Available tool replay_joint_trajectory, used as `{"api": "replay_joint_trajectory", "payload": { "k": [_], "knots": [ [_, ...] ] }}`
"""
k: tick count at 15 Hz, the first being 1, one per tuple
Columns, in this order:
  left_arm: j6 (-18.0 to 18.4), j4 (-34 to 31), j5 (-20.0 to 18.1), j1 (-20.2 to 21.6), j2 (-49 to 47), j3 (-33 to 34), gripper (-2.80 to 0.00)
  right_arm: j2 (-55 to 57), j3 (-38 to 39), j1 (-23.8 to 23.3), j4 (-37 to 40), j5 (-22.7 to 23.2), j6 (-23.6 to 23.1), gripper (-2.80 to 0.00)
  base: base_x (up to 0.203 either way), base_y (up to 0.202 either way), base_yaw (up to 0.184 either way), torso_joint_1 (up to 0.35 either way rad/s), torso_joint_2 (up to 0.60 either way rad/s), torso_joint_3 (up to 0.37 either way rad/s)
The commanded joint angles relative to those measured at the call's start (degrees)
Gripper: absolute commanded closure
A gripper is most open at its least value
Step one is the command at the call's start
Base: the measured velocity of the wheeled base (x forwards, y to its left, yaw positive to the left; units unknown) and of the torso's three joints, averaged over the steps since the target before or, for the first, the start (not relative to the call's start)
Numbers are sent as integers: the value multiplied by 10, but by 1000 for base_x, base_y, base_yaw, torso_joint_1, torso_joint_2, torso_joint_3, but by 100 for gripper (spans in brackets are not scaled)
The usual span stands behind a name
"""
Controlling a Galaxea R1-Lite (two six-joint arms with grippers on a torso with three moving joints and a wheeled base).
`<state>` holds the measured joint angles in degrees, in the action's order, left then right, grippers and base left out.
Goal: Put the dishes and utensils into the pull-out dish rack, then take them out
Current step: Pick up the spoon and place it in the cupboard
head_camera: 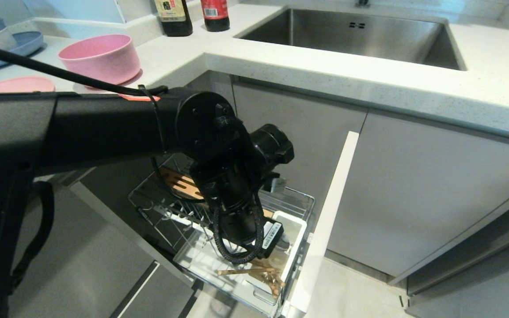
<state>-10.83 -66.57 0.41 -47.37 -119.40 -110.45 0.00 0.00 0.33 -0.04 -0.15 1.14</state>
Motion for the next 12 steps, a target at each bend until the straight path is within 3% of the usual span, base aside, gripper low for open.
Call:
{"api": "replay_joint_trajectory", "payload": {
  "k": [1,12],
  "knots": [
    [-2,4,1,0,-18,0,0,0,1,0,0,0,0,0,0,0,0,0,0,0],
    [-5,47,1,4,-56,-2,0,0,1,0,0,0,0,0,0,0,0,0,0,0]
  ]
}}
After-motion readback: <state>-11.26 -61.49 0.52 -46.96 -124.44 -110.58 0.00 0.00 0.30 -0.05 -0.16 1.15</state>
